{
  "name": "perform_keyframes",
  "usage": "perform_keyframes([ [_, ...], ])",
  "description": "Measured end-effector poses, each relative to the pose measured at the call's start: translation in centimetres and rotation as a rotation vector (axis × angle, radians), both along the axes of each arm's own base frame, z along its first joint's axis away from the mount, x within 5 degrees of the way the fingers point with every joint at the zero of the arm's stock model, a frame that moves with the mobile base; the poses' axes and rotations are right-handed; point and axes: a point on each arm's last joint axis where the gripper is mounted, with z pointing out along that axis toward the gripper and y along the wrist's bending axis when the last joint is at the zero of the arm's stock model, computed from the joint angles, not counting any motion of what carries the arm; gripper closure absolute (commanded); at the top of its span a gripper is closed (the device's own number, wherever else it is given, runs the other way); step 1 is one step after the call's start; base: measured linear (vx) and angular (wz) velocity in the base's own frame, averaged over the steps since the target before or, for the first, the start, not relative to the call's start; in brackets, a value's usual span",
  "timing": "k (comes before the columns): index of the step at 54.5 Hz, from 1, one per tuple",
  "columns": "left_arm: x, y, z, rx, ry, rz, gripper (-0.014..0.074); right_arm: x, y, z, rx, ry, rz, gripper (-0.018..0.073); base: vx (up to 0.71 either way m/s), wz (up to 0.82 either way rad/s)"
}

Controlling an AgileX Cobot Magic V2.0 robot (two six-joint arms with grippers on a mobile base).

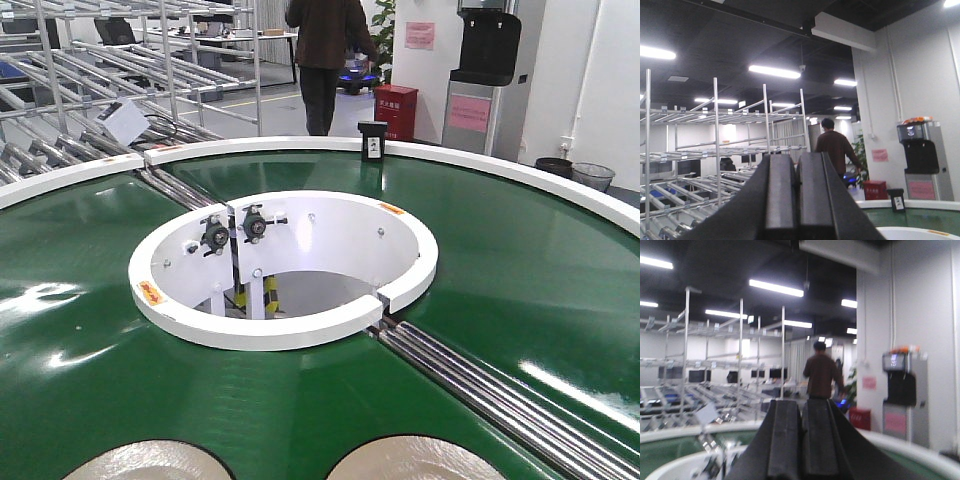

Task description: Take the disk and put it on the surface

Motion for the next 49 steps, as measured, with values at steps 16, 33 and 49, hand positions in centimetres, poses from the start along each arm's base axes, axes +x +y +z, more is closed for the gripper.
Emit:
perform_keyframes([
  [16, 10.8, 0.5, 2.9, -0.012, 0.355, -0.007, 0.0595, 9.7, 1.4, 5.1, -0.087, 0.18, -0.02, 0.0568, 0.0, 0.0],
  [33, 15.8, 0.7, -0.2, -0.024, 0.555, -0.01, 0.05, 16.4, 2.4, 1.1, -0.131, 0.429, -0.014, 0.0501, 0.0, 0.0],
  [49, 15.8, 0.7, -0.1, -0.032, 0.553, -0.013, 0.0137, 16.5, 2.5, 1.0, -0.127, 0.431, -0.013, 0.0038, 0.0, 0.0],
])
